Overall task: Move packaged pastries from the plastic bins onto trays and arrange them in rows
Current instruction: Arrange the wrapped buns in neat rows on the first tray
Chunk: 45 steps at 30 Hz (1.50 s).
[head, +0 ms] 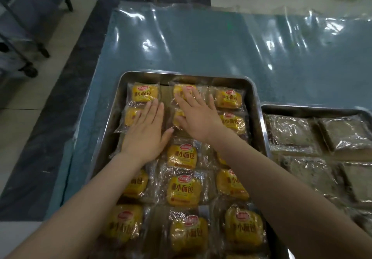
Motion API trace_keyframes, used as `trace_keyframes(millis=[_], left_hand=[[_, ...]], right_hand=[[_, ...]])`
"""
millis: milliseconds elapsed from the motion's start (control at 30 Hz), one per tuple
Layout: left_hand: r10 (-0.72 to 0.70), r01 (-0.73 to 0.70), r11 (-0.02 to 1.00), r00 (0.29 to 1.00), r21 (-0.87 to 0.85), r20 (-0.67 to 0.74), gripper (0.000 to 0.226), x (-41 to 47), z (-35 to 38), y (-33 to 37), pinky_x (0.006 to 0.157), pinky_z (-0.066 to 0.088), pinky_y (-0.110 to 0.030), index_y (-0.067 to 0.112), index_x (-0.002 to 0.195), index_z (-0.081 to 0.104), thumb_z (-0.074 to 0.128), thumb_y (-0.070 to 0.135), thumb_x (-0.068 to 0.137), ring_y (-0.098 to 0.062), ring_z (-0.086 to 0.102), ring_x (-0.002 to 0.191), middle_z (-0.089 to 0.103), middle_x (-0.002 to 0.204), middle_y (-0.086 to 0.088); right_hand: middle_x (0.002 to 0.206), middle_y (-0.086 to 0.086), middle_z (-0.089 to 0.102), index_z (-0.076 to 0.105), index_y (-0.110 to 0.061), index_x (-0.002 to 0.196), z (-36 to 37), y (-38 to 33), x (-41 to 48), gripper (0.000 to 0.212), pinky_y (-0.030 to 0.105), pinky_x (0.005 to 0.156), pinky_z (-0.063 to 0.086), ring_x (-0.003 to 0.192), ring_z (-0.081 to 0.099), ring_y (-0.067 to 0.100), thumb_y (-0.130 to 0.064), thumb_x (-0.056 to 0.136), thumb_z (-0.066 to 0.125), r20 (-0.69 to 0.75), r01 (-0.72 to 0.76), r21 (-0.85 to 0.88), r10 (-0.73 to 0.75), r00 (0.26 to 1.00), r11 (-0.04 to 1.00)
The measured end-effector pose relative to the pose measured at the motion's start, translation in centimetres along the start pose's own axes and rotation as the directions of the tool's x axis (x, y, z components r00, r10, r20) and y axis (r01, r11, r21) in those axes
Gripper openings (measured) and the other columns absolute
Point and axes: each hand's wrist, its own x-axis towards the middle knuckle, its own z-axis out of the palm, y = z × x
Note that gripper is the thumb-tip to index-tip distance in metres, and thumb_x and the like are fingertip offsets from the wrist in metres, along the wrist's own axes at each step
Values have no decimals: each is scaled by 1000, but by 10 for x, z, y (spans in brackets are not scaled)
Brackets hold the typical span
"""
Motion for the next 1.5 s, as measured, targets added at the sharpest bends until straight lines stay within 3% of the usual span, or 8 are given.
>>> trace_keyframes(millis=[100, 233, 500, 833, 1000, 1100, 1300, 1500], left_hand=[[-102, 102, 994, 995, -36, 11, 76, -6, -6, -22, 115, -5, -34, 9, 150, -2, 21, 54, 93, -19, -9, 144, -7, 157, -10], [-145, 151, 987, 983, -46, 113, 74, -15, 2, -36, 115, -5, -36, 11, 148, -12, 20, 52, 96, -19, -16, 143, -18, 156, -9], [-163, 173, 980, 981, -99, 103, 73, -13, 11, -35, 112, -11, -35, 13, 146, -19, 20, 49, 96, -21, -24, 141, -27, 153, -10], [-151, 147, 963, 988, -225, -4, 88, -21, 8, -37, 115, 0, -35, 17, 147, -19, 39, 53, 91, -16, -17, 141, -23, 155, -7], [-203, 185, 950, 978, -251, -47, 93, -37, -4, -34, 110, 2, -30, 16, 146, -20, 44, 55, 89, -14, -12, 141, -23, 154, -2], [-165, 162, 946, 986, -282, 12, 85, -61, -1, -30, 110, -1, -29, 20, 147, -17, 36, 55, 91, -11, -11, 140, -27, 150, 4], [-111, 142, 972, 979, -187, 170, 75, -87, 6, -29, 108, -12, -31, 22, 148, -15, 21, 59, 94, -14, -25, 138, -28, 152, -5], [-119, 149, 969, 981, -198, 157, 79, -98, 0, -27, 112, -11, -32, 16, 148, -16, 22, 58, 94, -15, -23, 140, -26, 153, -6]], right_hand=[[161, 0, -2, 11, -24, 152, 0, -21, 18, 56, 53, 114, -3, 146, -8, 22, -26, 101, 34, -8, 72, 59, -71, 997, 996], [161, 0, -3, 12, -29, 152, 4, -45, 48, 76, 49, 115, -1, 146, -4, 27, -6, 89, 49, 57, 128, 58, -131, 990, 990], [160, -2, -13, 3, -43, 149, 18, -59, 76, 74, 54, 113, 0, 145, -7, 35, -23, 94, 48, 146, 66, -87, -53, 988, 994], [161, 1, -5, 8, -39, 150, 5, -64, 60, 82, 56, 113, 2, 143, -7, 44, -12, 87, 53, 121, -6, -31, 10, 993, 1000], [160, 1, 5, 13, -33, 151, 0, -66, 27, 73, 54, 114, 8, 146, 1, 32, -9, 91, 47, 120, 188, 43, -192, 974, 981], [161, -1, 2, 13, -31, 152, 7, -68, 7, 72, 52, 117, 10, 147, 1, 26, -6, 91, 43, 199, 274, 48, -278, 940, 961], [159, -2, -12, 4, -34, 152, 13, -75, -2, 81, 49, 117, 4, 146, -8, 25, -8, 88, 48, 242, 238, -25, -225, 944, 971], [160, -2, -9, 7, -28, 152, 8, -82, -22, 75, 46, 117, 1, 146, -9, 20, -7, 89, 41, 186, 178, 36, -182, 965, 983]])
